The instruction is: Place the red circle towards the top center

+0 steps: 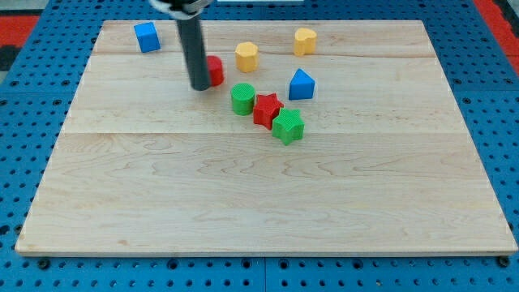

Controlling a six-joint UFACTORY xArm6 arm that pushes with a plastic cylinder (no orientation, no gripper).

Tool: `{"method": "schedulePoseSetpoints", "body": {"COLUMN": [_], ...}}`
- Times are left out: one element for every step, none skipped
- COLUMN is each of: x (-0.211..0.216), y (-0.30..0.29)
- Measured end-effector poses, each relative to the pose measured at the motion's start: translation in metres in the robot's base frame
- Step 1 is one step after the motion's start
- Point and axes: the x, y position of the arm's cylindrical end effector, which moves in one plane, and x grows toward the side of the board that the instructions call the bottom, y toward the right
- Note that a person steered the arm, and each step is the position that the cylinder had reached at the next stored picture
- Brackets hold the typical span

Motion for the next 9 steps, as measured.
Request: {"method": "schedulePoseSetpoints", "body": {"x": [-0.045,-0.055,-0.065,-0.084,-0.108,-0.102,-0.1,-0.1,-0.1], "y": [0.001,0.001,0.002,0.029,0.072,0.059,0.059,0.058,0.057]}}
